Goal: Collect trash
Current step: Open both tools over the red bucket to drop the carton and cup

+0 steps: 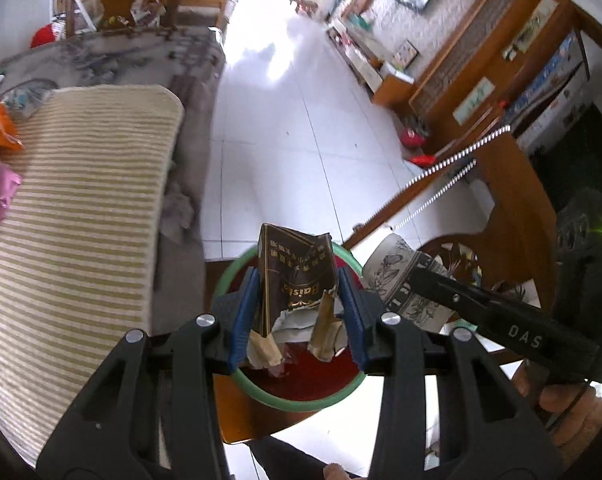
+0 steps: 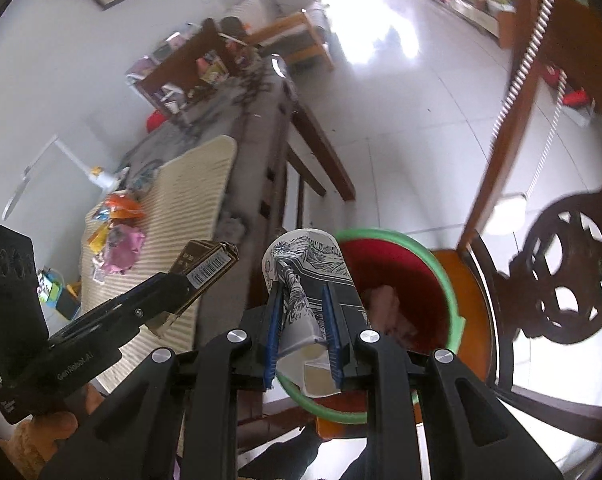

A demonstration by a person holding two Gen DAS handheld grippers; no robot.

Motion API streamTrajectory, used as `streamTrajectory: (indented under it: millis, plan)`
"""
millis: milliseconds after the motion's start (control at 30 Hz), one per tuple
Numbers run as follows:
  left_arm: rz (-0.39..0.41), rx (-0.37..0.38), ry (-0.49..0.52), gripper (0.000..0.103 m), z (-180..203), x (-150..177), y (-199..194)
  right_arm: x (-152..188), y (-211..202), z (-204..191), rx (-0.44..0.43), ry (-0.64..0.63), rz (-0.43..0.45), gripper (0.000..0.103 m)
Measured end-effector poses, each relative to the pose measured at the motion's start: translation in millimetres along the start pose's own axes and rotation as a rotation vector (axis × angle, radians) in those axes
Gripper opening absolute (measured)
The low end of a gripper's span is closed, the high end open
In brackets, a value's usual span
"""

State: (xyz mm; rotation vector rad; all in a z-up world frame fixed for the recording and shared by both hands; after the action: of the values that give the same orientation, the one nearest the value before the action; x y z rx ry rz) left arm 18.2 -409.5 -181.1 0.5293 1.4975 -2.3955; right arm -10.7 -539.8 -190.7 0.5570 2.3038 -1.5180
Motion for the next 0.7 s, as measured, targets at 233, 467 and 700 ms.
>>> streamTrajectory:
  millis: [233,467,700]
  plan:
    - [-0.036,0.008,0.029,0.059,12.8,3.1,12.1,0.4,-3.1,21.3,0.005,0.043,0.006,0.029]
    - [0.014,-0.002,0.023,0.067,13.2,-4.6,-1.8,-8.6,-10.2,21.2,-0.01,0.078,0.046,0.045]
    - [0.13,-0.068,-0.032,0.069,-25.1,-14.8,-44.2,-32.4,-13.6,-34.3,-0.123,0.004,0.077,0.05]
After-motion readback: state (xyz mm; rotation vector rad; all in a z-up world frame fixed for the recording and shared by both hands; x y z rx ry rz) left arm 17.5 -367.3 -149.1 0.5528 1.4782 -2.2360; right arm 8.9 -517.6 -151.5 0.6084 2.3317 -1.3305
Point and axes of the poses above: each gripper's, at about its wrist camera, not at the fingertips, and y roughly the way its jaws point, z to its right, x to its underside, the point moved 5 cm from there along y, roughly the way its jaws point, and after that the axes turned 9 degrees about -y, right-handed, at the moved point
